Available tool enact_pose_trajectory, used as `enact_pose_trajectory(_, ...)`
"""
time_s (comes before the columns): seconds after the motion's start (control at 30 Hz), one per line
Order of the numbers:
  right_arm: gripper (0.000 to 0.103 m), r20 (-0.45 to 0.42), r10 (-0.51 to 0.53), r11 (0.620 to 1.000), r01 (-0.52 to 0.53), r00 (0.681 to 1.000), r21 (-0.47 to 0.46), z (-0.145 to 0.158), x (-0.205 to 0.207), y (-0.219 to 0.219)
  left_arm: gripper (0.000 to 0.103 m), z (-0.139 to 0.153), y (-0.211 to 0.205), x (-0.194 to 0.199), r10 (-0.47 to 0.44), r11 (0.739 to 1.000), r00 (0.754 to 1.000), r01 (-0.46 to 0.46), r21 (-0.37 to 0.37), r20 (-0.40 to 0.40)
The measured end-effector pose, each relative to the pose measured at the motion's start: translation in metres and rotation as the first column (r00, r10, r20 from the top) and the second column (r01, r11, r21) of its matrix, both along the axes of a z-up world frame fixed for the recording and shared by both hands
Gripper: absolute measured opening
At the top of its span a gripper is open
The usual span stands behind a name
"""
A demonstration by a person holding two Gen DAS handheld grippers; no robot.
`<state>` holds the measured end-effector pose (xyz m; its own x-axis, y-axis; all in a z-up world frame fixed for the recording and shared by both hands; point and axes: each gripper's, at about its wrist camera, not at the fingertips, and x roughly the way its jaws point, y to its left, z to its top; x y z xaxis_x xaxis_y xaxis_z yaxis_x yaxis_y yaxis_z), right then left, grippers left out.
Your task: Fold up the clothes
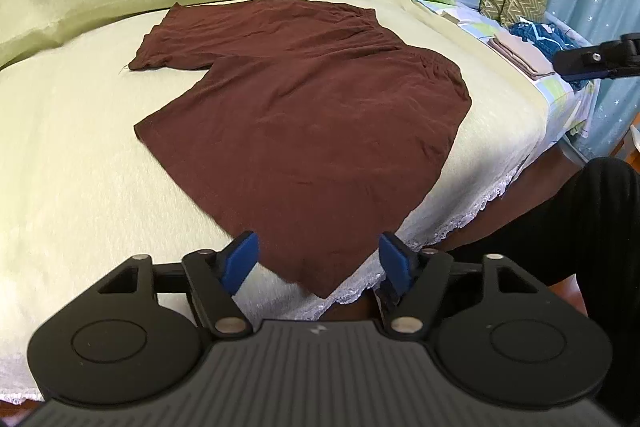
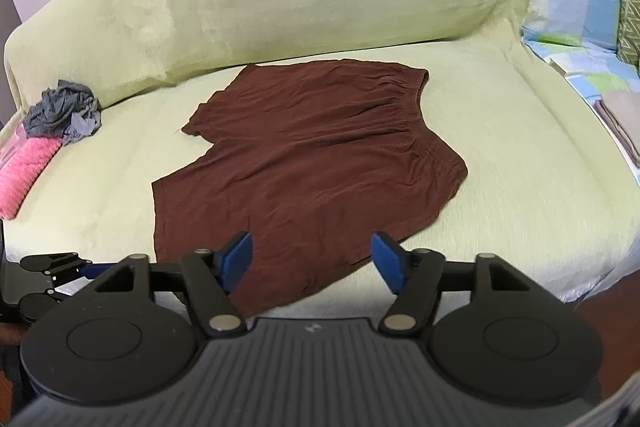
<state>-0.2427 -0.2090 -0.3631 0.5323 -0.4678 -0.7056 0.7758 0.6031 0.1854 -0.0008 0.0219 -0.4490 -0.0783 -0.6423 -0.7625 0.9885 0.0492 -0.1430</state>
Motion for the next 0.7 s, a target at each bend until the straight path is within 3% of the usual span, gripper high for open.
enact_pose_trajectory(0.17, 0.083, 0.001, 0.010, 1.000, -0.010, 1.000, -0.010, 0.002, -0.006, 0.004, 0.086, 0.006, 0.003, -0.012, 0.043, 0.999, 0.999, -0.043, -0.009, -0.004)
enact_pose_trajectory(0.27, 0.096, -0.004, 0.025, 1.000, -0.025, 1.000, -0.019, 0.003, -0.007, 0.006, 0.102, 0.010, 0.004, -0.021, 0.075, 0.997, 0.997, -0.075, -0.016, -0.009)
enact_pose_trajectory(0.37, 0.102, -0.017, 0.053, 0.998, -0.054, 0.998, -0.027, 0.002, -0.010, 0.009, 0.102, 0.015, 0.007, -0.030, 0.099, 0.995, 0.995, -0.099, -0.030, -0.025)
enact_pose_trajectory(0.5, 0.102, -0.054, 0.104, 0.993, -0.107, 0.993, -0.044, 0.001, -0.017, 0.014, 0.102, 0.020, 0.010, -0.043, 0.152, 0.988, 0.988, -0.153, -0.033, -0.038)
enact_pose_trajectory(0.7, 0.102, -0.064, 0.152, 0.986, -0.155, 0.986, -0.060, 0.001, -0.034, 0.016, 0.102, 0.030, 0.017, -0.064, 0.222, 0.975, 0.975, -0.222, -0.024, 0.003)
